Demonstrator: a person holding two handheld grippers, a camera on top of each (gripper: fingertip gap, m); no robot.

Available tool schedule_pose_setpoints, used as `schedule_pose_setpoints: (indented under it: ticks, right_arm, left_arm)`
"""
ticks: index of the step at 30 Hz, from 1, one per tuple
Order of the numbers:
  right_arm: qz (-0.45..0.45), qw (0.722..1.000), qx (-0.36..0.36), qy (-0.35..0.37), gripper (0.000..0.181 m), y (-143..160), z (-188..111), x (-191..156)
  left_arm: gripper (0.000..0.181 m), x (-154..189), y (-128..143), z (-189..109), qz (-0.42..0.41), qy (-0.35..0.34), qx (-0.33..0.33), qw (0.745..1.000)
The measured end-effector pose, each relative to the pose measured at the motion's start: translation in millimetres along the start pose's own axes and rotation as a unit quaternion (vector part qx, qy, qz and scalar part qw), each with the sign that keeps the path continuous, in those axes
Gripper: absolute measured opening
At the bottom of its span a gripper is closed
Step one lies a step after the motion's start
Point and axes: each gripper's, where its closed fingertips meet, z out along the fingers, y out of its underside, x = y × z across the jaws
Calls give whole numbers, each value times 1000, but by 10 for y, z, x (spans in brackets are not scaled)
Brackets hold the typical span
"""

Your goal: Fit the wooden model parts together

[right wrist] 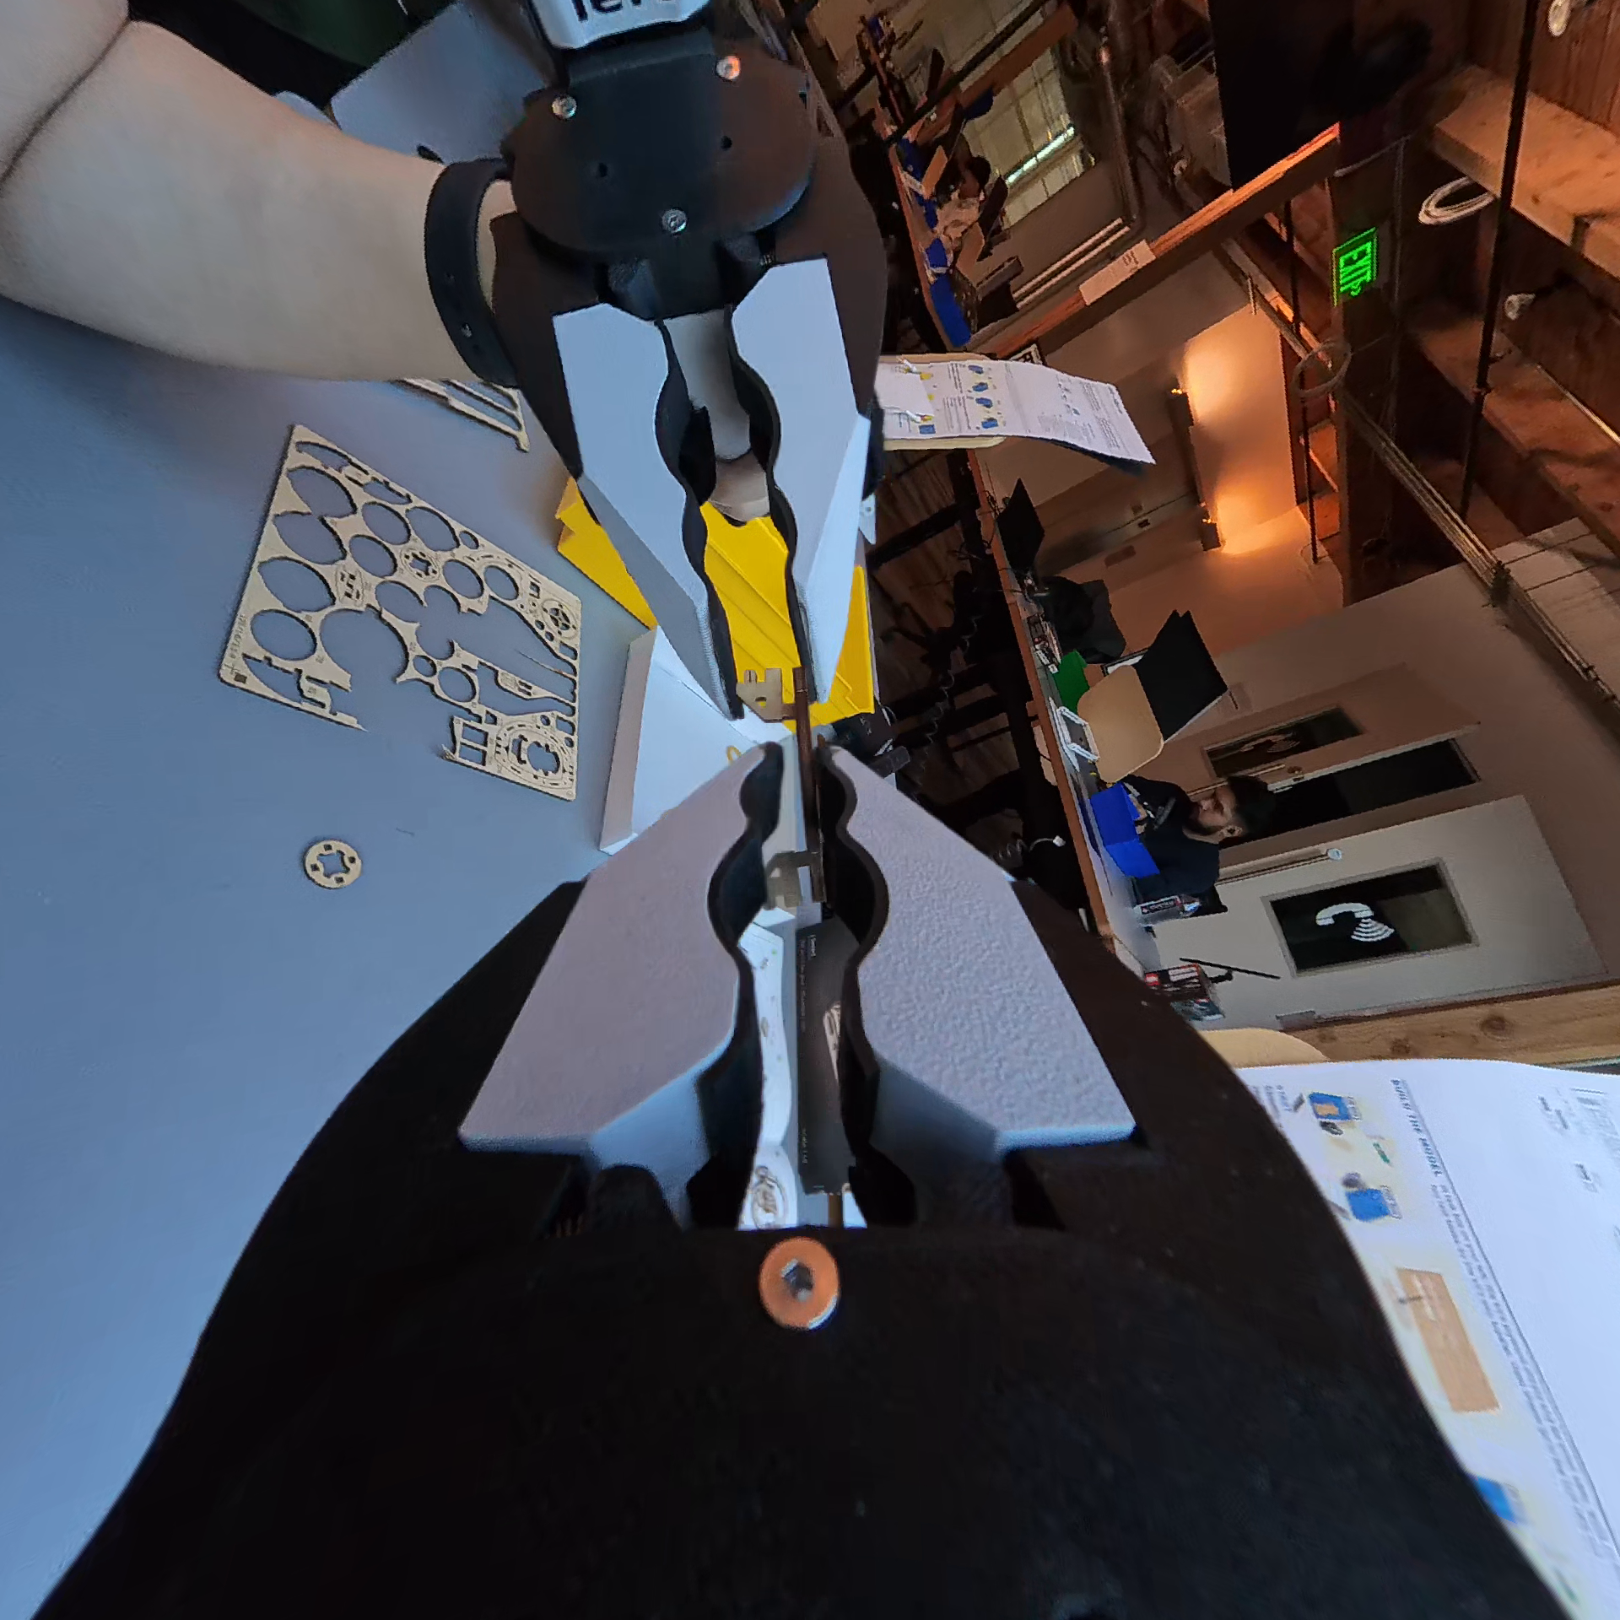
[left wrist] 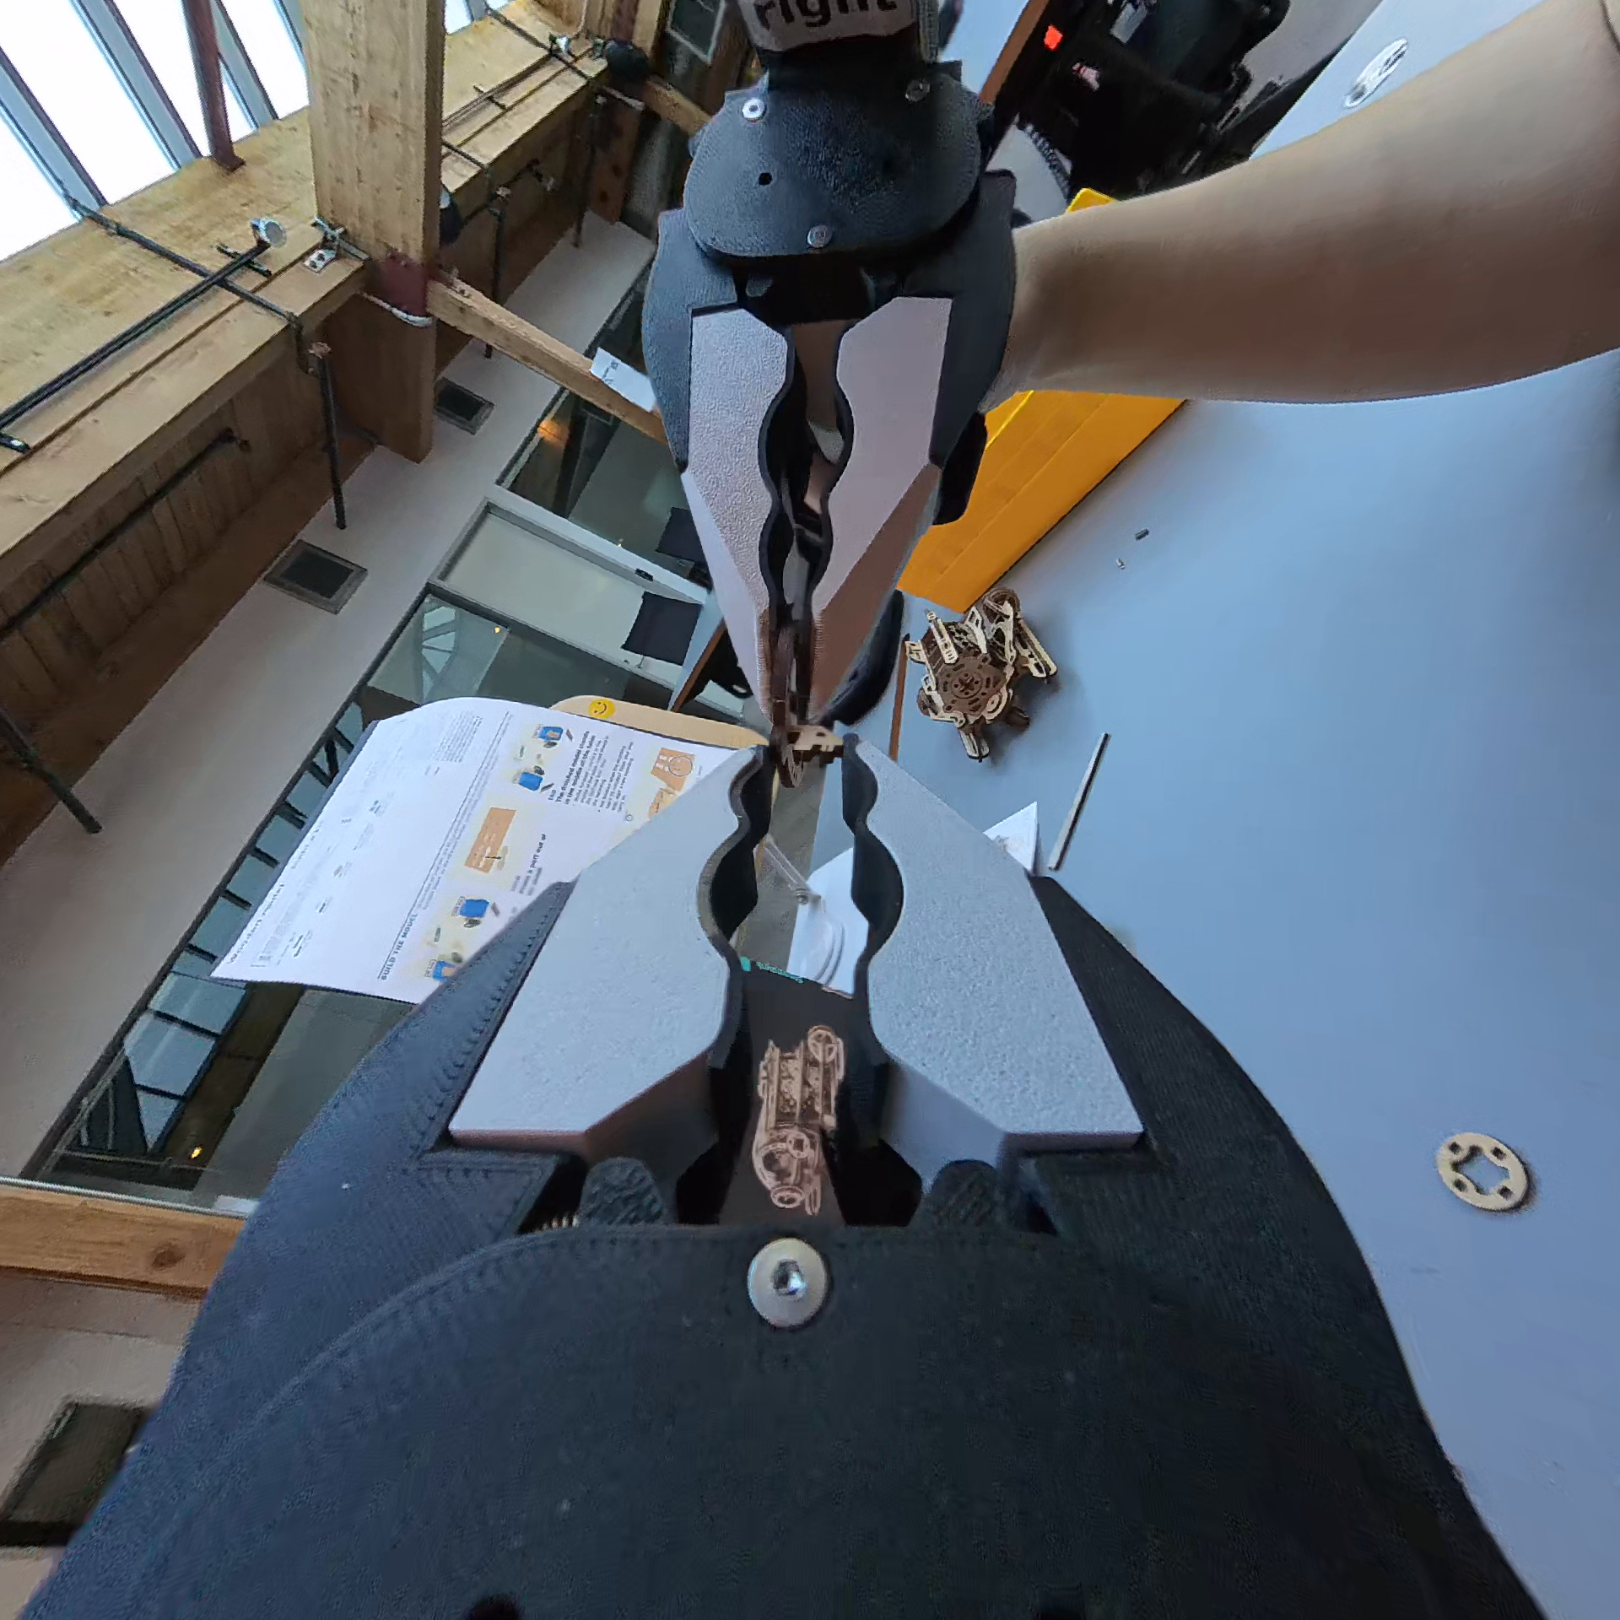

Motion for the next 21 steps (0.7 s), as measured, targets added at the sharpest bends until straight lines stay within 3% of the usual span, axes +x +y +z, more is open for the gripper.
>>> schedule_pose_setpoints:
  ticks: [4,7,11,21]
  right_arm:
    - [26,1000,-1,-4,25,23,23,15]
    - [18,1000,14,-3,21,-44,24,2]
    - [-12,1000,22,14,4,-112,3,10]
    - [-29,999,22,18,13,-119,-2,1]
  left_arm:
    - [14,-10,-11,1,-3,-2,0,1000]
    - [14,-16,4,-2,-9,0,-3,1000]
    - [14,-5,-3,2,-13,5,-1,1000]
    - [14,-21,-38,0,-35,9,10,999]
